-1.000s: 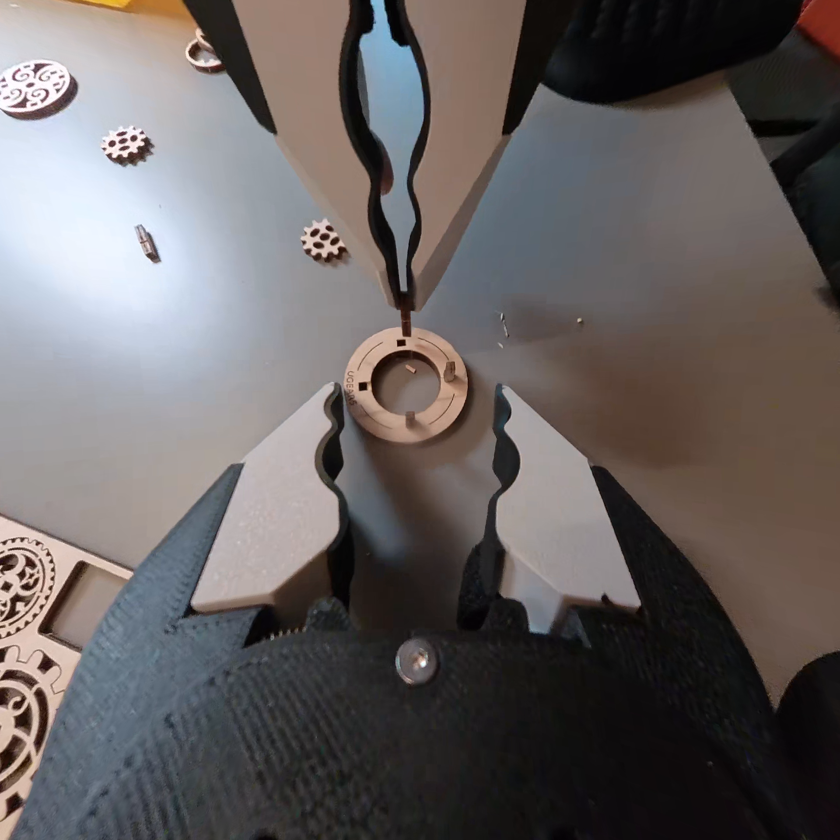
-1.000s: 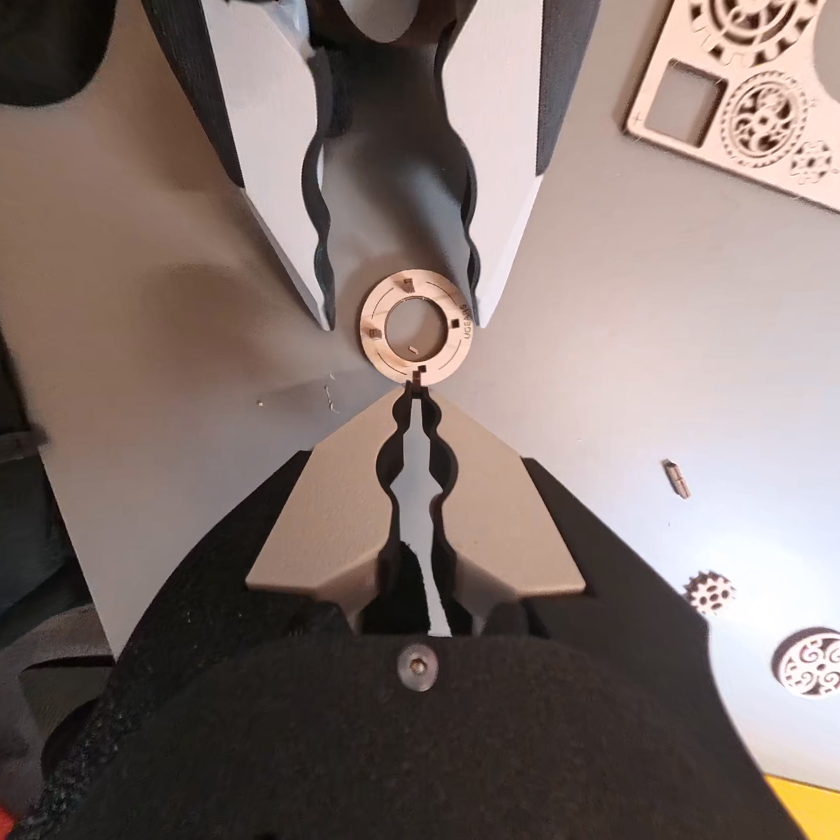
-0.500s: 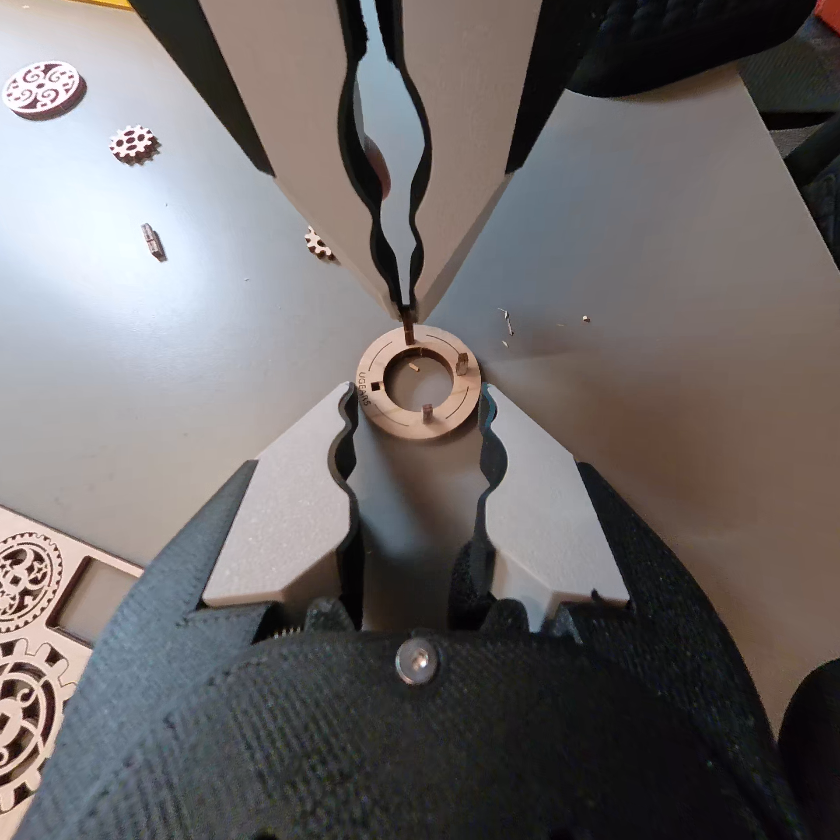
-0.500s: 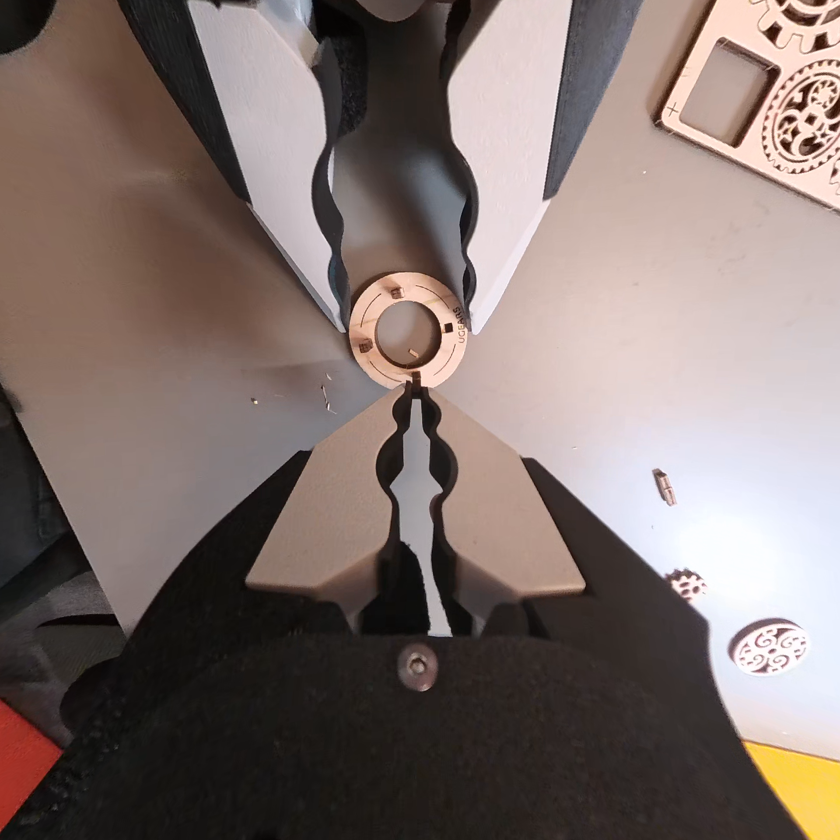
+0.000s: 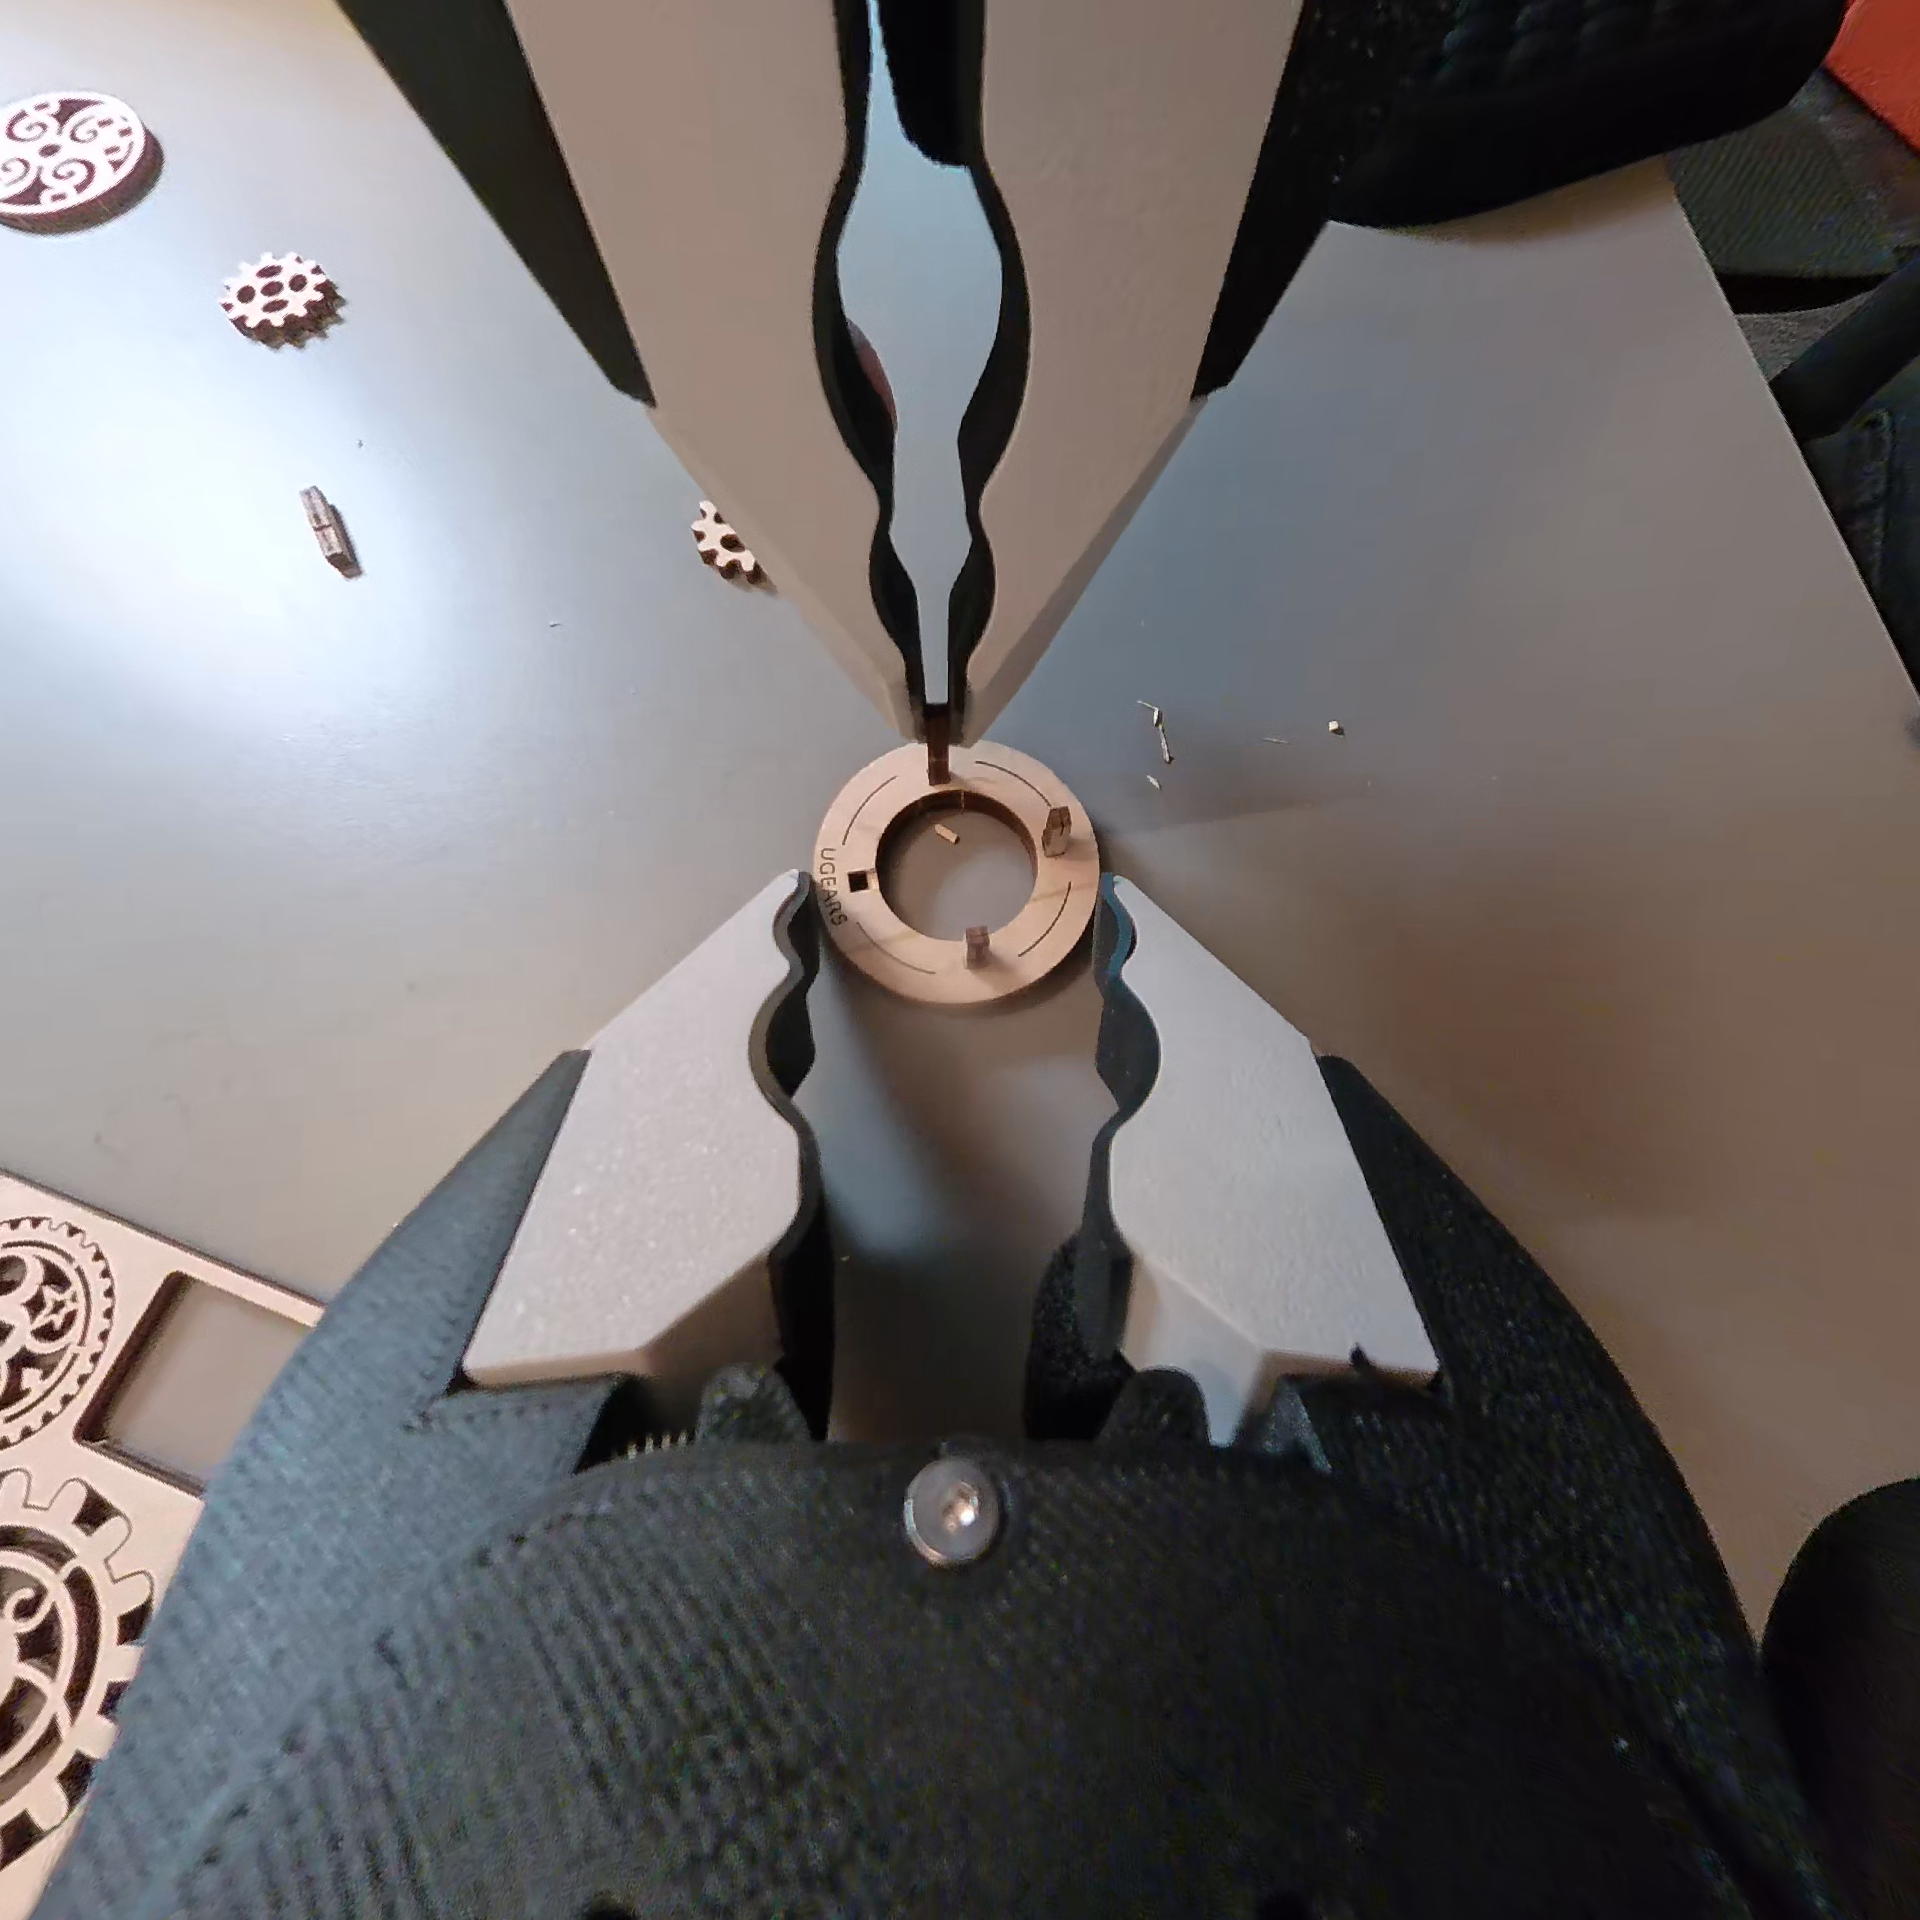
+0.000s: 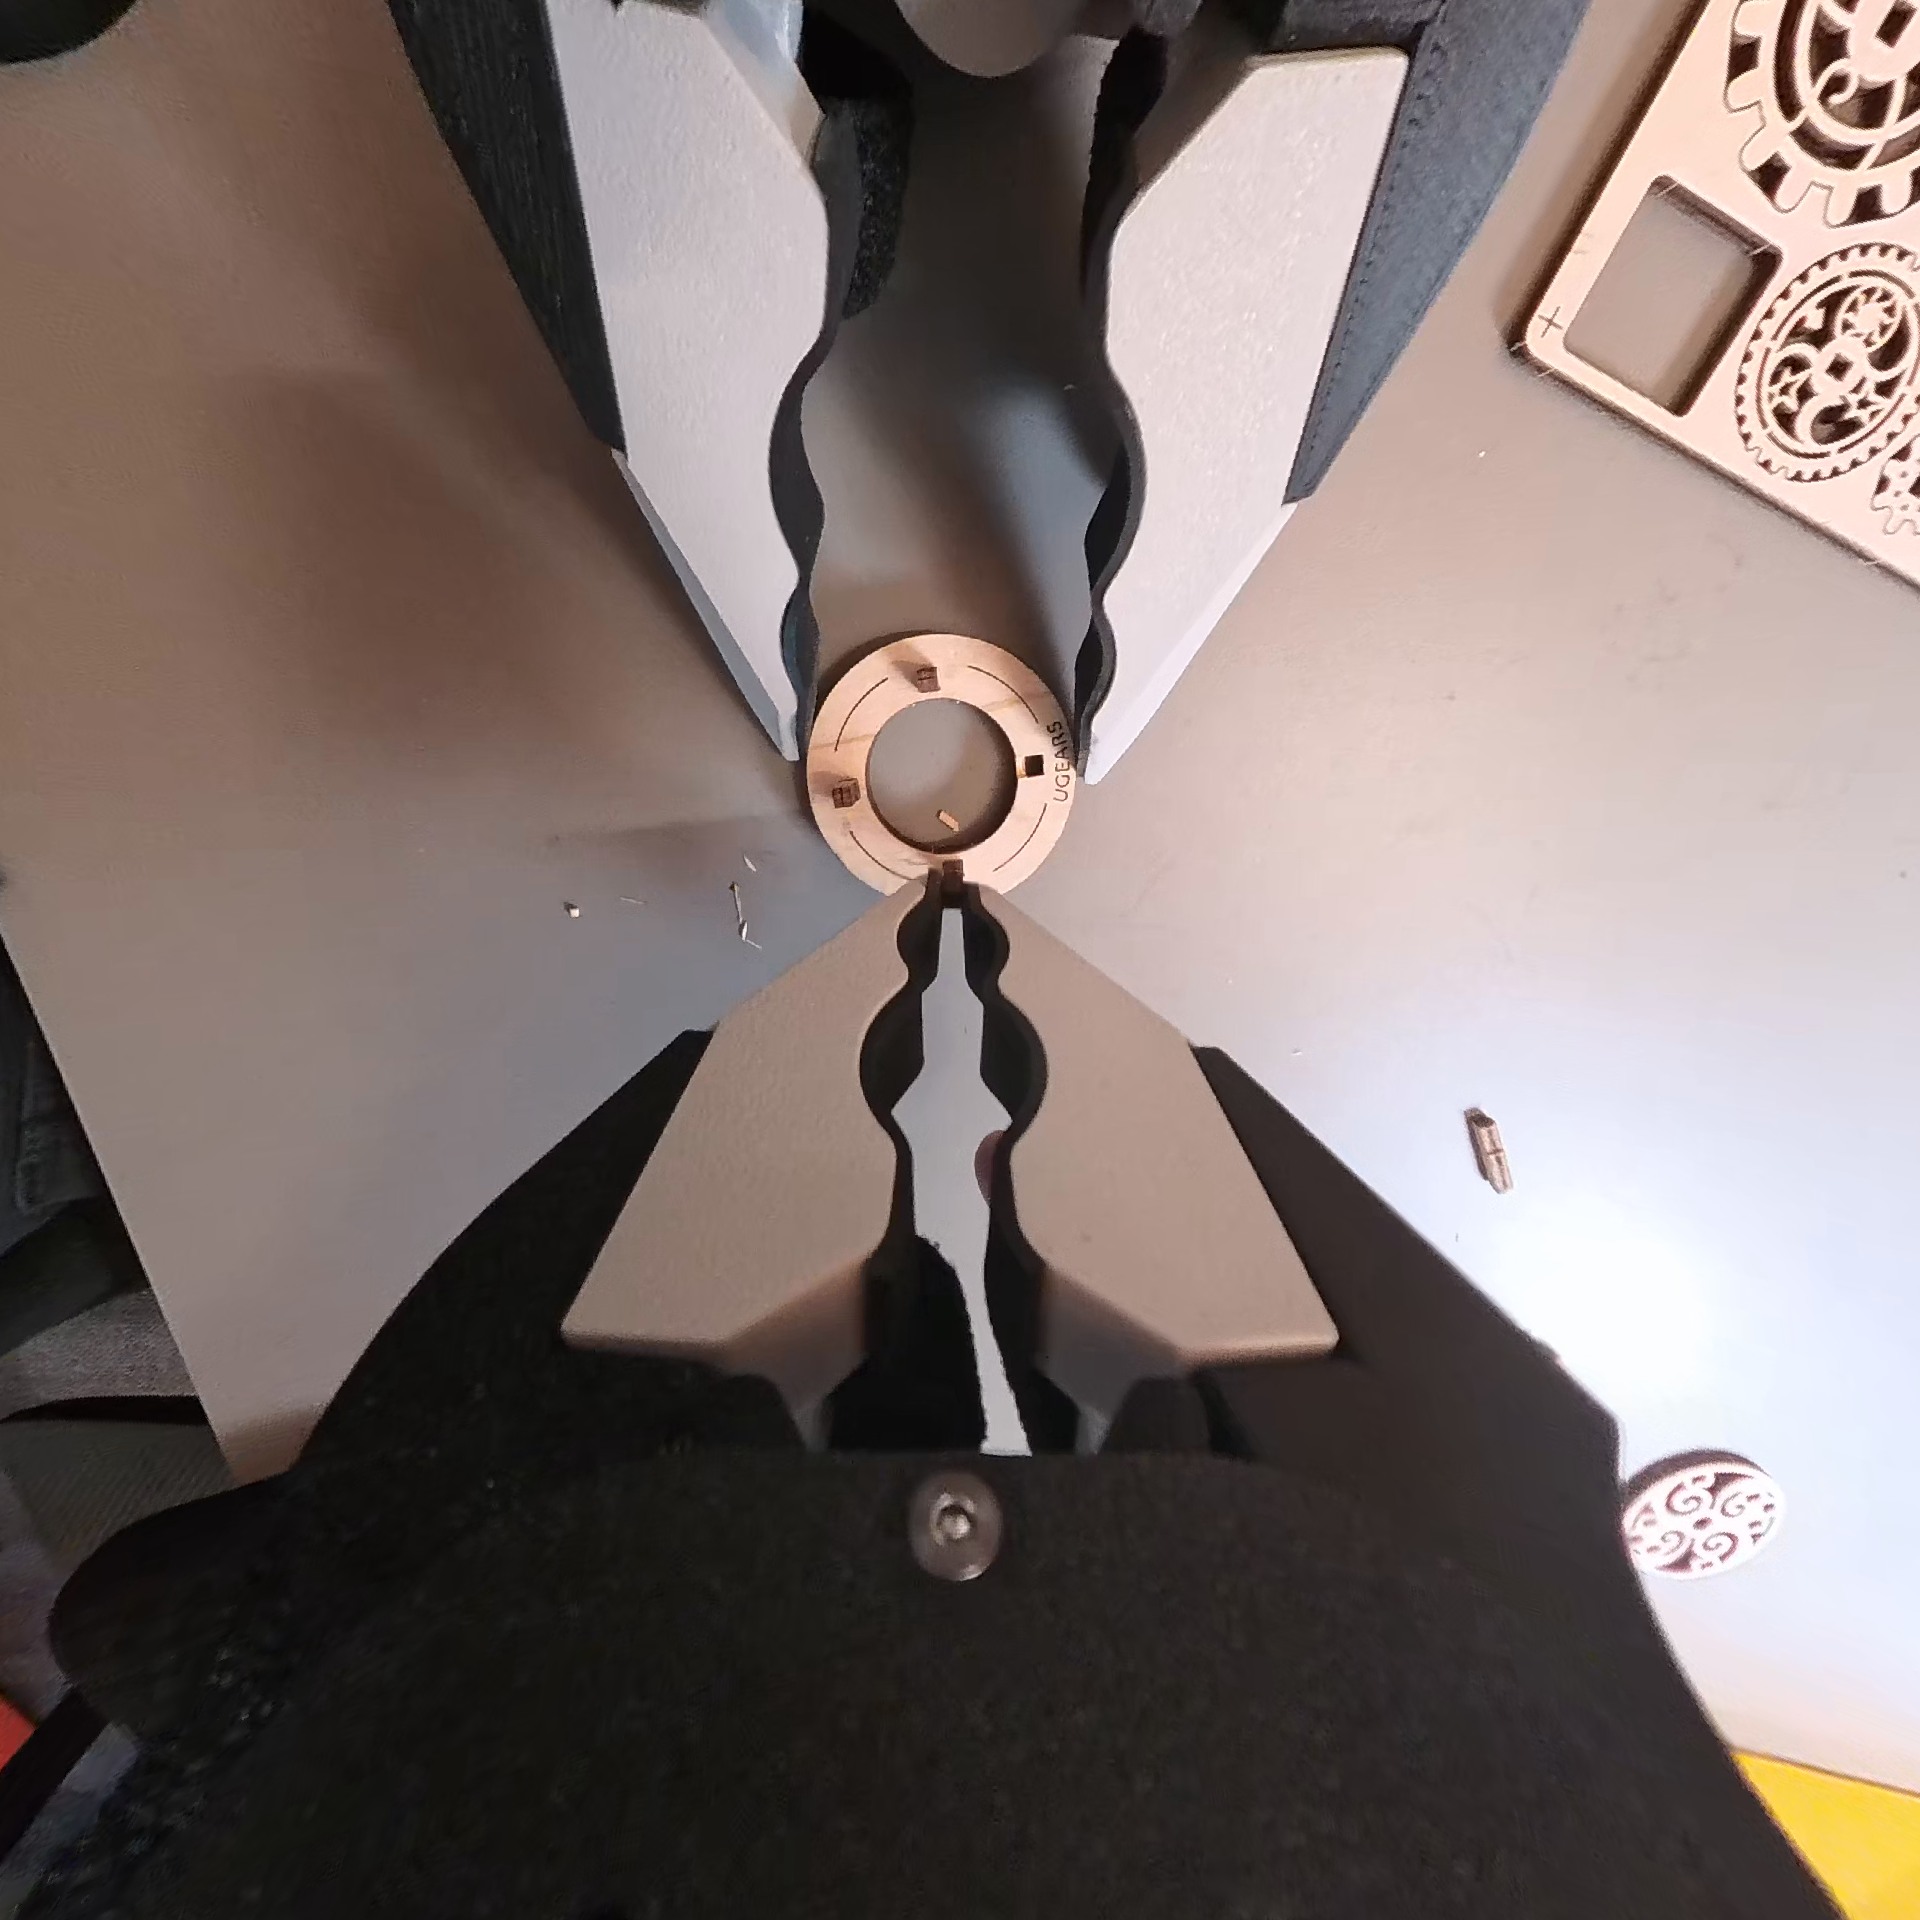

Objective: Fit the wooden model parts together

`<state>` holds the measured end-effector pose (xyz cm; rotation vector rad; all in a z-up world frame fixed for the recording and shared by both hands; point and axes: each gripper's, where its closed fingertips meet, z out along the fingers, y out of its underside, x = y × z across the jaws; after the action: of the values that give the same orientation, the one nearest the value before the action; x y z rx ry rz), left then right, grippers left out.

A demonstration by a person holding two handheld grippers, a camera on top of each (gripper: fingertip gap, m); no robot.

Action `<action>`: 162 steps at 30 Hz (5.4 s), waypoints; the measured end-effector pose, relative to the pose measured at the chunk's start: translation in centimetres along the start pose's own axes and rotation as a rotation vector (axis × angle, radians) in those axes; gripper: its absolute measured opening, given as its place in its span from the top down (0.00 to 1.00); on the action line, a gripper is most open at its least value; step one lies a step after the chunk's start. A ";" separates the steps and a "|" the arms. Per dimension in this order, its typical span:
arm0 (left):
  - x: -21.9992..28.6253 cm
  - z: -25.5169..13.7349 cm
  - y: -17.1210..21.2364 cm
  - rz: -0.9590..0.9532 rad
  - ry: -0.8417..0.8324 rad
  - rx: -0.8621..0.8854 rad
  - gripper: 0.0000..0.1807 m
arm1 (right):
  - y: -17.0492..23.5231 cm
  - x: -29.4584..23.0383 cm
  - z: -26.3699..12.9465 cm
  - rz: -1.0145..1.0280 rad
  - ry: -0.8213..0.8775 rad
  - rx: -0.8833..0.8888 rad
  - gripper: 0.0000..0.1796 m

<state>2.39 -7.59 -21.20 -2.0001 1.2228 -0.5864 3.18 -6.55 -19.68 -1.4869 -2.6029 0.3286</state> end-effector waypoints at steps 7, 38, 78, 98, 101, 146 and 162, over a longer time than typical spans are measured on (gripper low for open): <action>0.0 0.0 0.0 -0.004 0.003 0.000 0.71 | 0.1 0.0 0.0 0.005 -0.015 -0.005 1.00; 2.9 -5.1 -6.5 -0.257 0.367 0.457 0.98 | -3.3 -2.2 -5.7 -0.159 0.143 0.479 1.00; 5.3 -9.0 -9.0 -0.341 0.703 0.723 0.99 | -6.4 -4.7 -10.4 -0.197 0.227 0.885 0.99; 1.5 -8.8 -8.2 -0.362 0.471 0.687 0.74 | -5.2 -3.1 -9.0 -0.096 0.230 0.721 1.00; -0.9 -7.0 -4.9 -0.205 0.197 0.462 0.68 | -3.1 -1.5 -6.7 -0.010 0.193 0.543 1.00; 0.1 -0.4 0.3 0.022 -0.001 0.001 0.71 | -0.8 0.0 0.5 -0.095 -0.019 0.044 1.00; 0.1 -0.4 0.3 0.023 0.000 0.001 0.71 | -0.4 -0.1 1.1 -0.104 -0.001 0.002 0.99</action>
<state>1.97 -7.96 -21.14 -1.9828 1.2432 -0.5756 2.68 -6.98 -20.62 -1.3441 -2.6673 0.3203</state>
